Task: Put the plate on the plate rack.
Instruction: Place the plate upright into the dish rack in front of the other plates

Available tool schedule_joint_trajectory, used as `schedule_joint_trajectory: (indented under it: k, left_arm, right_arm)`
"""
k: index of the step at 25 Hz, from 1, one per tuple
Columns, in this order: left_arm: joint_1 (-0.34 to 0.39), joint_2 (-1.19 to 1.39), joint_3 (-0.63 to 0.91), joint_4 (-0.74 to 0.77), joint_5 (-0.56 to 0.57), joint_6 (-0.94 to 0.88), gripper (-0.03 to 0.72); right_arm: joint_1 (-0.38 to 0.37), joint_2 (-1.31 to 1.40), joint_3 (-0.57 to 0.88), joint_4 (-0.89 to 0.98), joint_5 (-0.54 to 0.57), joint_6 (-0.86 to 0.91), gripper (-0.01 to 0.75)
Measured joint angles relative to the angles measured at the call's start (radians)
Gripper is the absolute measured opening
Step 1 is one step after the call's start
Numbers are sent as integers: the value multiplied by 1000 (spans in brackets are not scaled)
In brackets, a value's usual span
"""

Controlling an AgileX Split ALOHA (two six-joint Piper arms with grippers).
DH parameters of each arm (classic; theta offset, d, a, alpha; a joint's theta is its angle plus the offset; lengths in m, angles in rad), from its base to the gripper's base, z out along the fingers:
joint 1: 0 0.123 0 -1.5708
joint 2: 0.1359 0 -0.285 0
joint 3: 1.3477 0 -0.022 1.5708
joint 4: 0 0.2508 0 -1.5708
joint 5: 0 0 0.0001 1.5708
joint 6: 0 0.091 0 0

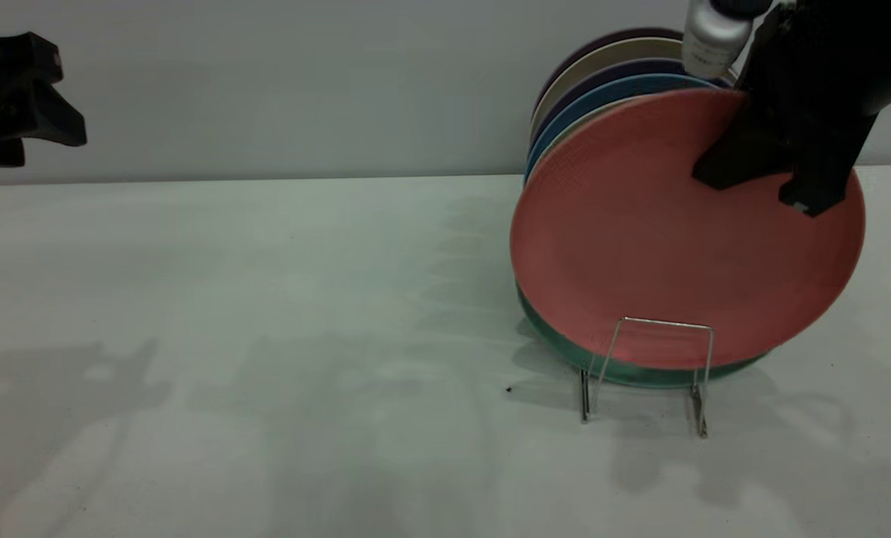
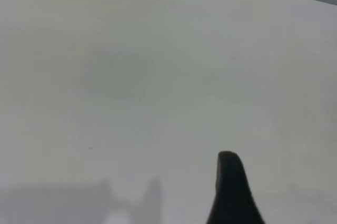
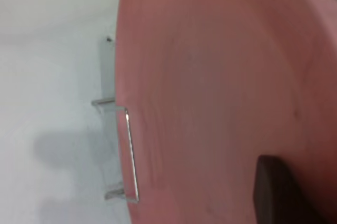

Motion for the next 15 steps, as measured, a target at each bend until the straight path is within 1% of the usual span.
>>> schedule_joint_trajectory:
  k: [4, 15]
  left_arm:
    - [0, 0, 0, -2, -2, 0, 491]
    - [0, 0, 0, -2, -3, 0, 487]
  right_arm:
    - [0, 30, -2, 1, -7, -8, 129]
    - [0, 93, -5, 33, -28, -21, 129]
